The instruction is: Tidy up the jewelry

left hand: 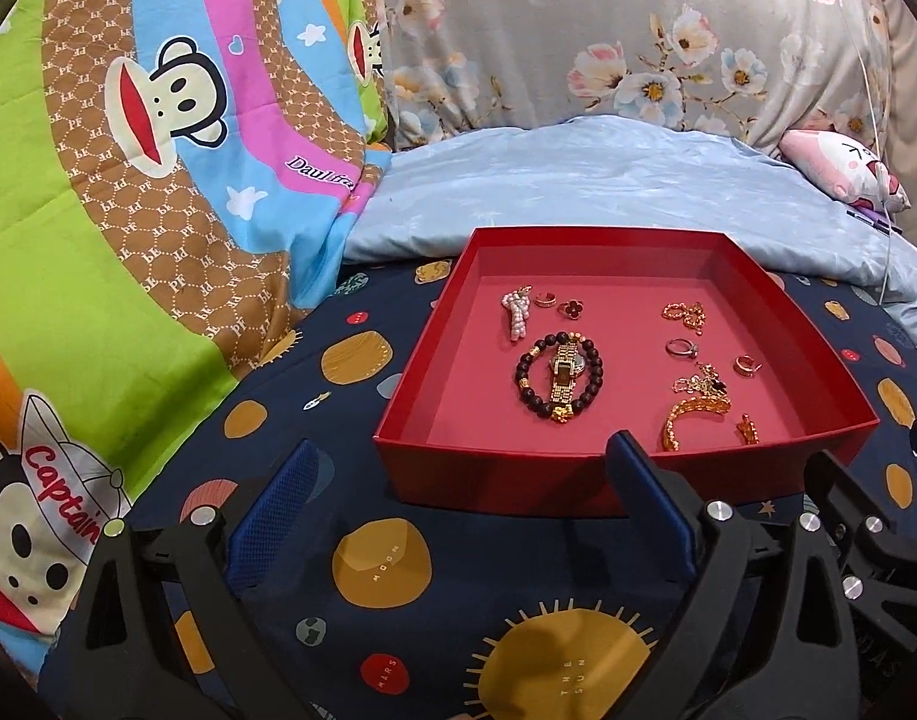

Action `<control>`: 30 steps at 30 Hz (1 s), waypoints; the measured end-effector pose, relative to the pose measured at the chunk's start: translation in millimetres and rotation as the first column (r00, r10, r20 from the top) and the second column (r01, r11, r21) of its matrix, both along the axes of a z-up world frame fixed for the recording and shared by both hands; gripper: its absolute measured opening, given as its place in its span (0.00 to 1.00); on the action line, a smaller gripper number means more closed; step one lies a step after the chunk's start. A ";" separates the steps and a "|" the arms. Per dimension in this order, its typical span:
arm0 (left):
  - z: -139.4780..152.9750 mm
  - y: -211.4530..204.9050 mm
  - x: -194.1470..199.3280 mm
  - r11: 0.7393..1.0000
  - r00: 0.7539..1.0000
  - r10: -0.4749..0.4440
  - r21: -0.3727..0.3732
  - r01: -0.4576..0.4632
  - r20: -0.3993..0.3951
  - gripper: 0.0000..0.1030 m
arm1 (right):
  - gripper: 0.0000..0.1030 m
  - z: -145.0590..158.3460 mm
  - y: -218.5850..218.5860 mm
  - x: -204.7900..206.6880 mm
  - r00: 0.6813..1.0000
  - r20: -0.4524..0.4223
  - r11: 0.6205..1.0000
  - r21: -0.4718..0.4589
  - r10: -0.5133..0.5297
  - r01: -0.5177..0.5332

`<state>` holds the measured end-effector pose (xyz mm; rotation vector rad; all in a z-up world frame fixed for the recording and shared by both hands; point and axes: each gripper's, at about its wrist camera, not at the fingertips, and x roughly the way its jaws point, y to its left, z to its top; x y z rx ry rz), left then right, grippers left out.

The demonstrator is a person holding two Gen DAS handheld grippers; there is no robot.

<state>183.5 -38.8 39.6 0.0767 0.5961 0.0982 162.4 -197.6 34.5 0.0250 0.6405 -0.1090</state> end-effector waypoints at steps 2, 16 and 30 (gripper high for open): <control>0.2 -0.1 0.1 1.000 1.000 0.002 0.001 -0.002 0.002 0.92 | 0.88 0.4 0.2 -0.3 1.000 0.002 1.000 -0.003 0.002 -0.002; 2.1 1.9 -4.1 1.000 1.000 0.019 0.003 -0.019 0.023 0.92 | 0.88 1.4 3.1 -1.4 1.000 0.012 1.000 -0.015 0.004 -0.004; 3.0 2.4 -4.8 1.000 0.999 0.020 0.002 -0.020 0.028 0.92 | 0.88 1.7 4.0 -2.3 1.000 0.016 1.000 -0.017 0.008 -0.007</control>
